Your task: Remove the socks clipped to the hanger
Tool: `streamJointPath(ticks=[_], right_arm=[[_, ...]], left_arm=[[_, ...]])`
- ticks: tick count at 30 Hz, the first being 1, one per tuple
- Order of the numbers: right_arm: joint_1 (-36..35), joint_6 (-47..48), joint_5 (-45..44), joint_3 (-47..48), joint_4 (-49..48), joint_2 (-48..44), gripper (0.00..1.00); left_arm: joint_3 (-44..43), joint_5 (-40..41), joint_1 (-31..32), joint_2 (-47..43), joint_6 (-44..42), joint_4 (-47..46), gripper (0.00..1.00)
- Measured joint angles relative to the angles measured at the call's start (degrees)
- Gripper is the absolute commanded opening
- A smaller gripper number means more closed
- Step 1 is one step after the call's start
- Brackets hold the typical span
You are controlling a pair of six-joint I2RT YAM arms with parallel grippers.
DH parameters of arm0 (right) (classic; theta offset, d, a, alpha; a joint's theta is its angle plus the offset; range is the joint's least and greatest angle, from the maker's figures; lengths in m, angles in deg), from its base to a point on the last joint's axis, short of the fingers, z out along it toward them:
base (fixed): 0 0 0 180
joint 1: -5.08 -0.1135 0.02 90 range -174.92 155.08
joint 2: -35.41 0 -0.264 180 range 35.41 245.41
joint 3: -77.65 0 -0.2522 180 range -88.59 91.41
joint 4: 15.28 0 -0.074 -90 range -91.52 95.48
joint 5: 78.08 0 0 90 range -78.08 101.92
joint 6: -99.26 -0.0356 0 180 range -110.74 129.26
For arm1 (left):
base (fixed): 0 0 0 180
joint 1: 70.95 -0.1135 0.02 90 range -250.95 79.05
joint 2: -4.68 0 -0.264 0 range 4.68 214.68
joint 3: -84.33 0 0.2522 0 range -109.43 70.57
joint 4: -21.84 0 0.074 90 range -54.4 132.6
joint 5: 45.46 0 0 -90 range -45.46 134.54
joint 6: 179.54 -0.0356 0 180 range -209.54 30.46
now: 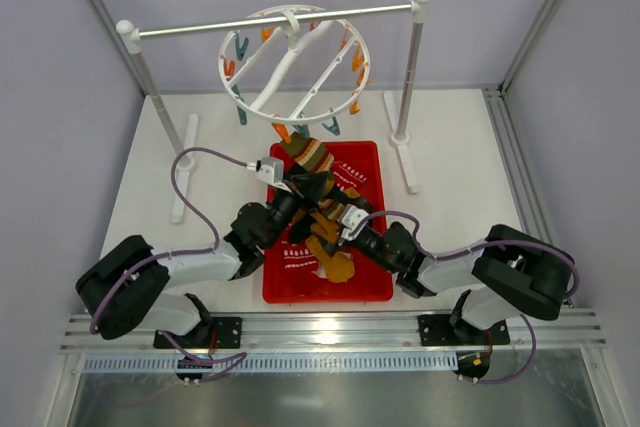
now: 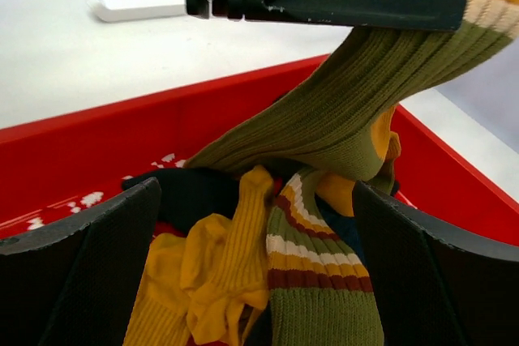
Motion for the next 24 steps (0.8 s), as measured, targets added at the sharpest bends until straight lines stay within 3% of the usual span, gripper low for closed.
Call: streamJointPath(ticks=[10,24], right_arm=[[-0.04,4.20,-6.49,7.08,-0.04,11.13,1.00],[-0.09,3.02,-5.22,8.04,-0.07,7.72,1.00]], left_arm=[[-0.09,-1.51,1.36,1.38,2.14,-2.12,0.00],[1.25,-1.42,1.75,0.63,2.36,-3.74,0.00]])
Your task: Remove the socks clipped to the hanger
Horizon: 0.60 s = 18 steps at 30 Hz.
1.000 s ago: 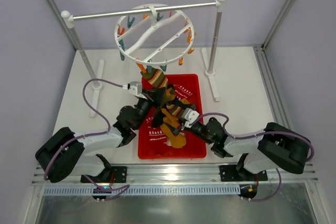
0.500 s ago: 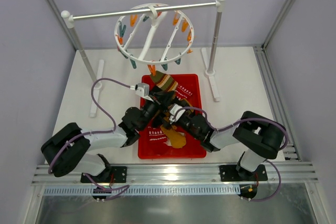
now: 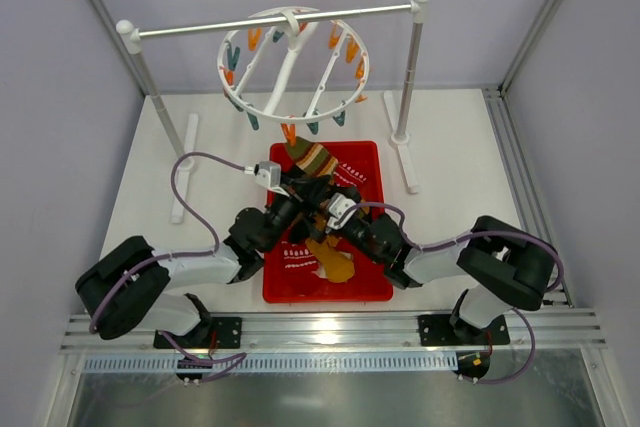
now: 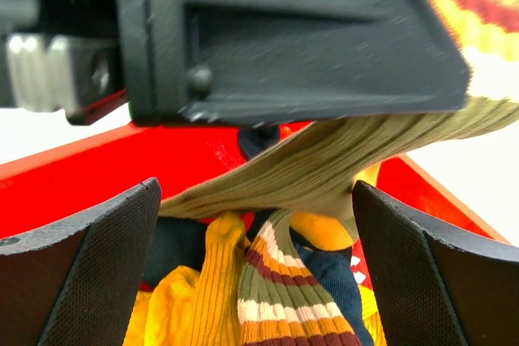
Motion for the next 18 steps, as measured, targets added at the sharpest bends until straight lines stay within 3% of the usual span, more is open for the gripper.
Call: streamJointPath(ticks=[3,5,6,7,9,10,11,15,17,18], right_arm=[[-0.02,-0.20,-0.50,0.02,-0.04,-0.66,1.00],[-0.02,-0.17,-1.05,0.55,-0.02,-0.35,0.94],[-0.02,-0.13,-1.40,0.98,0.00,-0.09,0.85],[0.00,0.26,-1.81,1.86,0.00,0.52,0.67],[-0.02,0.79,-2.49,3.43,0.02,1.57,0.49],[-0.02,0.96,-2.91,4.04,-0.02,1.99,0.21],[-0.02,1.57,-3.21,4.35,0.02,2.16,0.11],[0.00,2.25,-4.61,4.94,-0.07,2.14,0.04],[-0.02,2.86,-4.79,4.94,-0.02,1.73,0.04],[-0.02,3.28,-4.81,4.94,0.00,1.40,0.04]], left_arm=[[0.79,-0.09,0.00,-0.55,0.15,-0.52,0.00],[1.22,-0.28,0.00,-1.01,0.33,-0.79,0.00],[1.46,-0.50,0.00,-1.33,0.42,-0.83,0.00],[1.70,-0.70,0.00,-1.68,0.52,-0.96,0.00],[2.36,-1.11,0.00,-2.40,0.70,-1.18,0.00],[2.58,-1.20,0.00,-2.60,0.83,-1.25,0.00],[2.89,-1.27,0.00,-2.86,1.16,-1.55,0.00],[3.41,-1.62,0.02,-3.52,1.62,-1.49,0.02],[3.43,-1.60,0.00,-3.96,1.42,-1.33,0.25],[3.52,-1.60,0.02,-4.44,1.62,-1.16,0.50]])
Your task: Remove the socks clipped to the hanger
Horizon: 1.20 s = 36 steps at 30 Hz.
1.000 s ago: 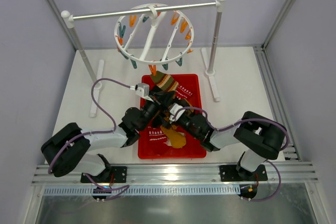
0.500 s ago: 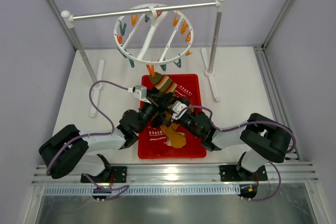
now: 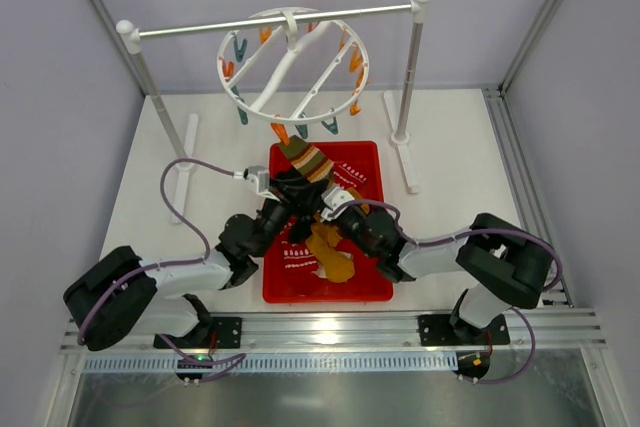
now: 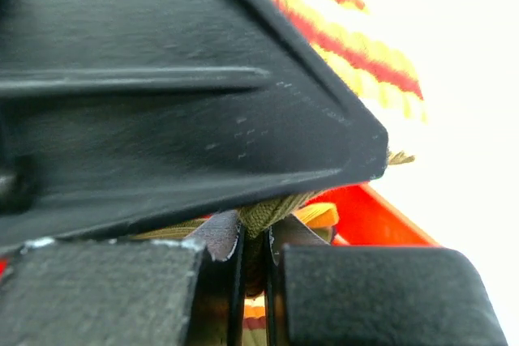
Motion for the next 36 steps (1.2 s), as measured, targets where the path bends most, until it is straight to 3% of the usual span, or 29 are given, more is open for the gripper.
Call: streamJointPath(ticks=[2,3,4,16,22,25,31,36], right_arm=[[0.04,1.07,-0.35,-0.13,0.02,-1.53,0.04],[0.04,1.46,-0.44,-0.13,-0.07,-2.47,0.04],[0.02,2.08,-0.68,-0.24,0.07,-3.82,0.04],[0.00,4.81,-1.05,-3.91,-0.07,-16.48,0.04],[-0.24,4.83,-1.05,-4.59,-0.04,-15.69,0.04],[-0.35,4.85,-1.05,-5.05,-0.04,-15.56,0.04],[-0.59,4.85,-1.03,-6.10,-0.04,-15.69,0.04],[-0.59,4.92,-1.05,-6.21,-0.04,-15.69,0.04]], left_arm=[[0.50,1.07,-0.31,-1.22,-0.44,0.09,0.73],[0.74,2.10,-0.44,-2.03,-0.37,0.24,0.95],[0.96,2.14,-0.52,-2.82,-0.66,0.44,1.00],[2.71,12.20,0.28,-20.61,-6.60,12.85,1.00],[-7.45,12.81,-0.61,-23.21,-10.91,25.20,1.00],[-12.74,9.42,-3.96,-22.71,-10.67,29.22,1.00],[-17.42,-5.14,-15.50,-17.77,-5.99,33.29,0.94],[-17.49,-13.57,-17.18,-14.34,-3.85,36.50,0.93]])
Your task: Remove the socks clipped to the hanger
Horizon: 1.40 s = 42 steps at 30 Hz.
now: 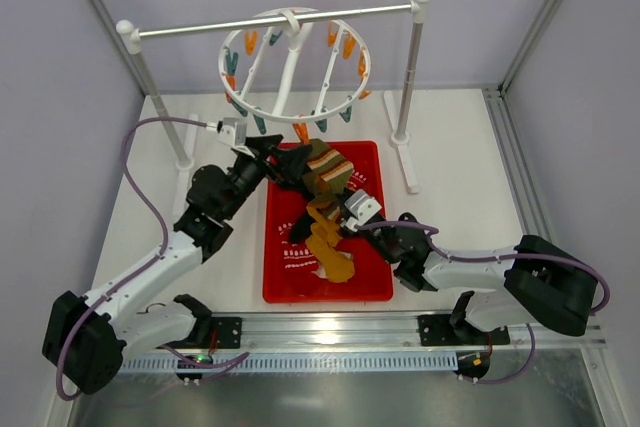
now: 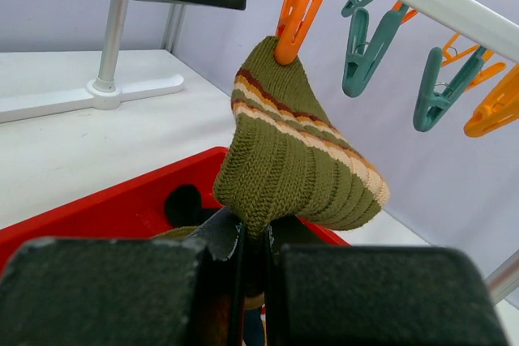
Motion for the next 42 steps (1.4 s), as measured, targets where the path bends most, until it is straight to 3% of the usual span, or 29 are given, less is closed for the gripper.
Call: streamJointPath(ticks=[13,16,18,19,22,23,24,26,33,34,36,37,38,39,40,42], right_arm=[[-0.04,0.00,0.04,0.00,0.00,0.20,0.04],[-0.11,0.02,0.07,0.00,0.00,0.37,0.04],[-0.11,0.02,0.07,0.00,0.02,0.59,0.04],[-0.11,0.02,0.07,0.00,0.00,0.70,0.04],[-0.26,0.04,0.09,0.00,0.00,0.94,0.04],[-0.37,0.09,0.22,0.00,0.02,0.96,0.04],[-0.39,0.15,0.26,0.00,0.00,0.96,0.04],[-0.52,0.20,0.31,0.00,0.00,0.96,0.04],[-1.07,0.57,0.26,0.00,0.00,0.96,0.04],[-1.14,0.68,0.24,0.00,0.00,0.96,0.04],[-1.22,0.98,0.20,0.00,0.00,0.96,0.04],[-1.29,1.11,0.09,0.00,0.00,0.96,0.04],[-1.33,1.29,-0.04,0.00,0.00,0.96,0.04],[-1.40,1.46,-0.26,0.00,0.02,0.92,0.04],[-1.42,1.62,-0.42,-0.02,0.02,0.83,0.04],[-1.53,2.05,-0.76,-0.28,0.02,0.22,0.04]], left_arm=[[-4.20,-4.94,-0.50,6.40,1.29,0.44,0.93],[-7.34,-4.33,-0.59,9.53,0.87,0.94,0.88],[-9.01,-3.82,-0.59,10.91,0.79,1.29,0.78],[-9.62,-3.41,-0.59,11.37,0.57,1.42,0.68],[-10.38,-1.68,-0.59,11.87,-0.02,1.97,0.49],[-10.45,-0.83,-0.59,11.96,-0.28,2.12,0.29],[-10.47,0.17,-0.59,12.09,-0.26,2.25,0.16],[-10.51,2.19,-0.59,12.37,-1.09,2.64,0.00],[-10.51,5.01,-0.59,13.05,-2.21,3.43,0.00],[-10.51,5.20,-0.59,13.05,-2.21,3.43,0.00],[-10.45,5.35,-0.59,13.05,-2.21,3.43,0.21],[-10.27,5.40,-0.59,12.94,-2.29,3.41,0.42],[-9.97,5.70,-0.59,12.76,-2.32,3.43,0.79],[-9.42,5.60,-0.61,12.52,-2.49,3.21,0.94],[-8.79,5.97,-0.61,12.20,-2.10,3.19,1.00],[-7.58,6.08,-0.61,11.50,-1.88,3.50,1.00]])
